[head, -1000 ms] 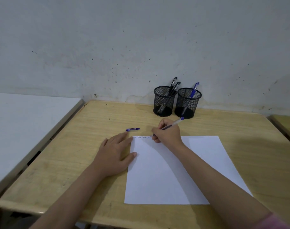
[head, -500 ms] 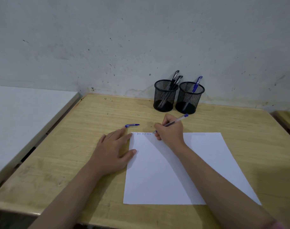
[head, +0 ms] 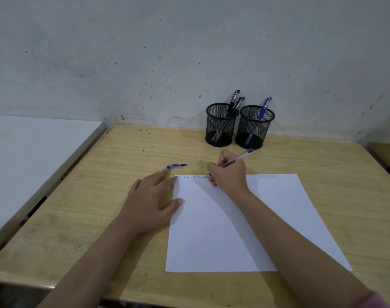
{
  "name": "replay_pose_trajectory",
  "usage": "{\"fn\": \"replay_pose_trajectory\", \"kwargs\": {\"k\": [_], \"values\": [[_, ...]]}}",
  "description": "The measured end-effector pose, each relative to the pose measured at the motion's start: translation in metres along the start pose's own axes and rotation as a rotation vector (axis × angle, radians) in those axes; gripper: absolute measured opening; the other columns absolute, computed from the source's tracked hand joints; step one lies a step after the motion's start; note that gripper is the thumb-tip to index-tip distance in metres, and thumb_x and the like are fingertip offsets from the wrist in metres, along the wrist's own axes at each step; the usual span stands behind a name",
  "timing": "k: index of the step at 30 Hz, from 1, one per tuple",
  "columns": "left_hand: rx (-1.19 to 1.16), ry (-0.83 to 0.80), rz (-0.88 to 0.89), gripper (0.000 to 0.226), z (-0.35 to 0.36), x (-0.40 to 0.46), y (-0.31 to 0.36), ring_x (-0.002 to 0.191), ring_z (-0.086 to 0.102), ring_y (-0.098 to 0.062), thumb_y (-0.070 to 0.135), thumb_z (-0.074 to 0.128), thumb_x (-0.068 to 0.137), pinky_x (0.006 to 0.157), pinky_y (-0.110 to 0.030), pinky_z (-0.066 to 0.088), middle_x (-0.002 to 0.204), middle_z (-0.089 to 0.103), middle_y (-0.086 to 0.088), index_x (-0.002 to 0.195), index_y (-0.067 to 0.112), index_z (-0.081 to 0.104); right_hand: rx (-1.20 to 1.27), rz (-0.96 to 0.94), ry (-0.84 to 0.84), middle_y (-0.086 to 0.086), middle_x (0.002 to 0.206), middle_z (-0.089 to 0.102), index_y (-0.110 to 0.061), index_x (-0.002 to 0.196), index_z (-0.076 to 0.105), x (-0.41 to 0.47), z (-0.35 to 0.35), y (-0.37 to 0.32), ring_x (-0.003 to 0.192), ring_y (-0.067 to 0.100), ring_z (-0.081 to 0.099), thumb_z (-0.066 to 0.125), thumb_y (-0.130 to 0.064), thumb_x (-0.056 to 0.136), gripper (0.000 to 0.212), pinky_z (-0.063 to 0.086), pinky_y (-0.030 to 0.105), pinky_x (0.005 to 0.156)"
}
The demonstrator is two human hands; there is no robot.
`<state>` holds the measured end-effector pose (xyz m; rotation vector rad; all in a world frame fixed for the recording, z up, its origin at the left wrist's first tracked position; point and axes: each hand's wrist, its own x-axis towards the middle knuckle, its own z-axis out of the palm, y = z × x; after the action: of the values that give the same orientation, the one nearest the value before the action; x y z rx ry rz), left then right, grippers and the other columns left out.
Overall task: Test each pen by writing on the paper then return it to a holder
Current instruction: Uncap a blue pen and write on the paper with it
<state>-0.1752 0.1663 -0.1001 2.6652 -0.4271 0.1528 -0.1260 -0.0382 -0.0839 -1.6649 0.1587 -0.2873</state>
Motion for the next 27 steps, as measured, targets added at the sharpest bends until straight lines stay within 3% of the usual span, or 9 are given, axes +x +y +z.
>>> {"fn": "replay_pose_trajectory", "kwargs": {"k": [21,27], "values": [[-0.008,0.005,0.004,0.071,-0.0001,-0.0001,0.0000,0.137,0.028,-0.010,0.068,0.034,0.071,0.113,-0.047,0.022,0.151,0.029,0.011,0.134,0.037,0.041,0.012,0.028,0.038,0.012,0.053,0.037,-0.014,0.055,0.030,0.0007,-0.0025,-0.0004,0.045,0.024,0.048,0.052,0.010,0.072,0.037,0.037,0.022,0.038],[-0.087,0.100,0.018,0.064,-0.0026,0.0053,0.0049,0.121,0.047,-0.014,0.060,0.047,0.071,0.101,-0.044,0.040,0.134,0.050,0.006,0.127,0.028,0.051,0.123,0.097,0.108,0.016,0.053,0.056,-0.011,0.060,0.039,-0.0003,-0.0077,-0.0053,0.039,0.015,0.059,0.059,0.003,0.075,0.029,0.044,0.021,0.037]]}}
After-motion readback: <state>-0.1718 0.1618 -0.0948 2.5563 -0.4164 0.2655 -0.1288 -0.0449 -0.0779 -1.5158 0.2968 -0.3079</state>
